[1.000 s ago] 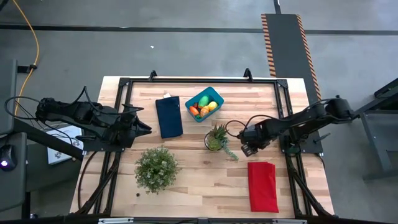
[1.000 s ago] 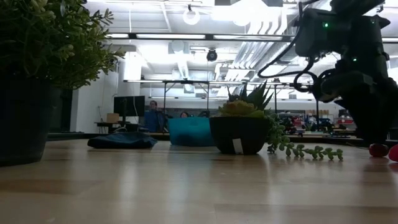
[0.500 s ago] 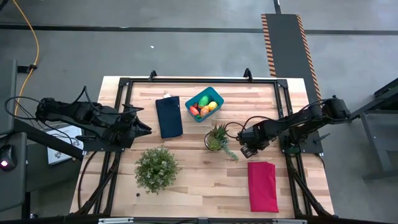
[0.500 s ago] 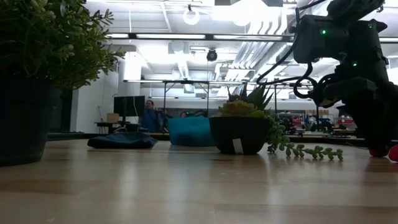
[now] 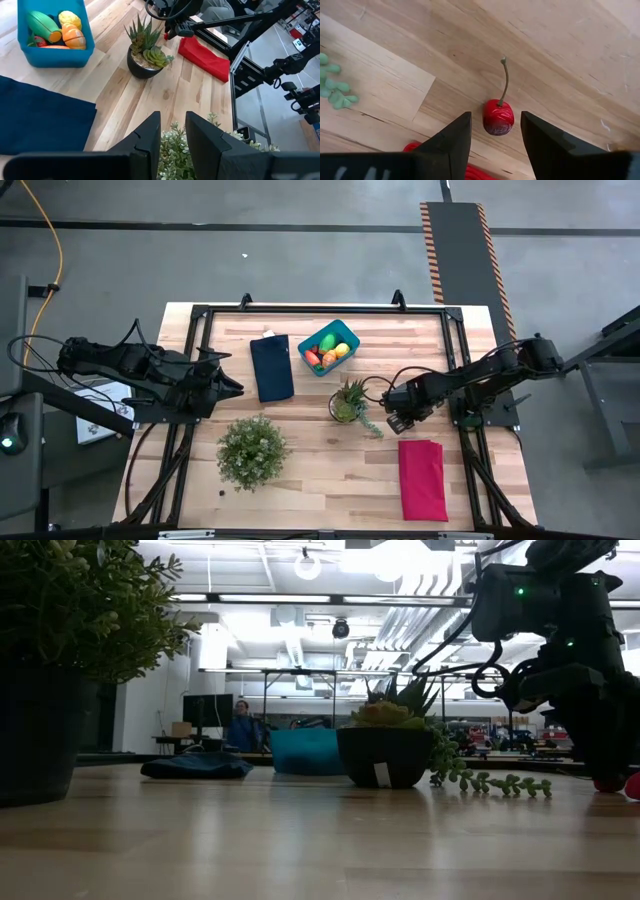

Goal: Pick and placing Produce into tupperware
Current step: Put the red cherry into the bin

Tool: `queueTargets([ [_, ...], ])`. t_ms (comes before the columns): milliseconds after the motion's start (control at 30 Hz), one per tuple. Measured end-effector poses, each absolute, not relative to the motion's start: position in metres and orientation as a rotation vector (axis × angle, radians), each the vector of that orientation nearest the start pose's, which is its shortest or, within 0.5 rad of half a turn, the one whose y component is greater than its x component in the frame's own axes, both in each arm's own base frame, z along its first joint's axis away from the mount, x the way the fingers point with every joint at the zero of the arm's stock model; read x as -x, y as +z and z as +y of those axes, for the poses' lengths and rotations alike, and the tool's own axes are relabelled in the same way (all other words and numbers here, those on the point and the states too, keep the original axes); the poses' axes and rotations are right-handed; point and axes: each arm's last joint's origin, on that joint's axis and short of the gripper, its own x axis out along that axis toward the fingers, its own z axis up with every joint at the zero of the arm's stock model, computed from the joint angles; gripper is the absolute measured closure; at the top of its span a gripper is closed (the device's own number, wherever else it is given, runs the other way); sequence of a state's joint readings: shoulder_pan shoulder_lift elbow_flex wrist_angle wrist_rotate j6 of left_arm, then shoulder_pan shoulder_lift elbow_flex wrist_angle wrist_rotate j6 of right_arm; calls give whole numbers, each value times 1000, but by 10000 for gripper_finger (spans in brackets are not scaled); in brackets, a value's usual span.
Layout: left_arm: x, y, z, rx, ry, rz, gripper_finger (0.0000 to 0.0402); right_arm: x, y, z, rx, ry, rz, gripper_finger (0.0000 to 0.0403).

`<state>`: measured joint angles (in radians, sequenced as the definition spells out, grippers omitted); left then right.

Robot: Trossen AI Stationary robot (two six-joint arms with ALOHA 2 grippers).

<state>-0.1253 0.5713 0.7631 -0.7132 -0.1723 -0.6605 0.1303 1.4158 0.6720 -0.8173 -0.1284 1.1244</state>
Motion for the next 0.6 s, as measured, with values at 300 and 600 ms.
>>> queueTargets([
  [300, -110, 304, -9, 568, 214, 479, 321, -199, 146, 30, -872, -693, 1495, 242],
  [600, -110, 304, -9, 568, 214, 479, 321, -200, 146, 30, -878, -710, 1478, 242],
])
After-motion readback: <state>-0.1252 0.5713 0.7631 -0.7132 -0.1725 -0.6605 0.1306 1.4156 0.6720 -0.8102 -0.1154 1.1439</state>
